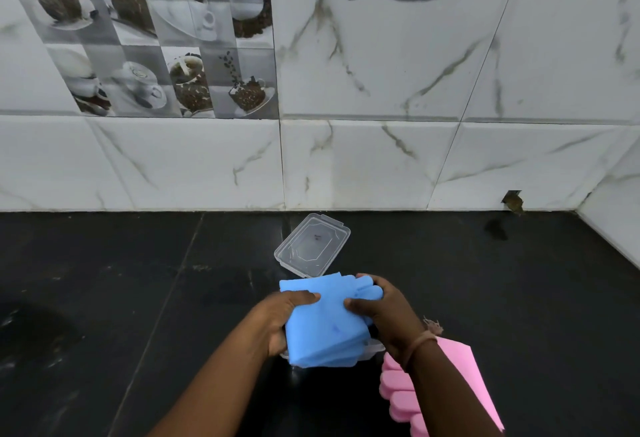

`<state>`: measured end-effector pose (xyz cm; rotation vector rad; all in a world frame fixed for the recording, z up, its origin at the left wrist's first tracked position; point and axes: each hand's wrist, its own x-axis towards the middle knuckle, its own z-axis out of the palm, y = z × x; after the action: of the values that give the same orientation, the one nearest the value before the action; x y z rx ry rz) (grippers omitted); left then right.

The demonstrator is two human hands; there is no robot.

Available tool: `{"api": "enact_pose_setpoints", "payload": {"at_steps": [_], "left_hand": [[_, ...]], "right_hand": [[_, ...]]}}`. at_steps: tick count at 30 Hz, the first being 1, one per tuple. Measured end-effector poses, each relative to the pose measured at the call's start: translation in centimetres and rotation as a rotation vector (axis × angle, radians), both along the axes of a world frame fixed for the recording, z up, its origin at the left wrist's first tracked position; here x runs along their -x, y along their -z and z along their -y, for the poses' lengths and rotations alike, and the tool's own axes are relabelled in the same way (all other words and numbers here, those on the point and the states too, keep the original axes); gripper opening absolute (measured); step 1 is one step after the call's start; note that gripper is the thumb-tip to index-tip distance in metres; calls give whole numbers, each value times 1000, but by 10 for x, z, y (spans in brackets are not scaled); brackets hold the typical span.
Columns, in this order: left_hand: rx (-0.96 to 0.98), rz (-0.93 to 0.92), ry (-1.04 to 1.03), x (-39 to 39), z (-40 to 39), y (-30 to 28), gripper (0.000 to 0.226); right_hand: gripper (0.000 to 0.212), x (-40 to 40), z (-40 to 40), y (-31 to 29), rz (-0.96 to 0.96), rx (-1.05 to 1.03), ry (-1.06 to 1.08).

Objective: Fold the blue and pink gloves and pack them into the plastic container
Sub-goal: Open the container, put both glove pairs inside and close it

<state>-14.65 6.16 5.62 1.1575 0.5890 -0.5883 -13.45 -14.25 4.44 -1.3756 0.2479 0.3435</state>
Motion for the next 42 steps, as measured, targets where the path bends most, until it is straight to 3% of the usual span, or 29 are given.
{"api": "enact_pose_setpoints", "payload": {"at_steps": [7, 12, 15, 22, 27, 30, 34, 36, 39, 40, 42], "left_hand": [[-172, 119, -117, -15, 2, -2, 31], [-407, 193, -78, -11, 8, 13, 25], [-528, 261, -135, -11, 15, 12, 25], [-432, 337, -217, -31, 14, -9, 25], [-523, 291, -177, -24, 17, 11, 26], [-721, 318, -44, -20, 15, 15, 30], [-1056, 315, 322, -27, 15, 5, 40], [-1171, 319, 470, -31, 16, 1, 37], [-1259, 332, 612, -36, 14, 2, 36], [-1280, 342, 645, -37, 12, 3, 37], [-1317, 378, 700, -37, 12, 3, 38]], "right_hand": [[53, -9, -1, 3, 71, 139, 136], [46, -3, -10, 5, 207, 460, 128], [43, -1, -17, 3, 299, 500, 160], [45, -19, -6, -22, 350, 389, 223], [43, -13, -15, -3, 347, 486, 187], [40, -6, -19, 10, 287, 608, 104], [40, -11, -21, 6, 143, 846, -55], [57, -12, -23, 3, 95, 936, -135], [101, -16, -19, 1, 19, 1017, -277], [103, -18, -17, 0, 26, 1020, -305], [77, -19, -13, 1, 92, 1023, -318]]}}
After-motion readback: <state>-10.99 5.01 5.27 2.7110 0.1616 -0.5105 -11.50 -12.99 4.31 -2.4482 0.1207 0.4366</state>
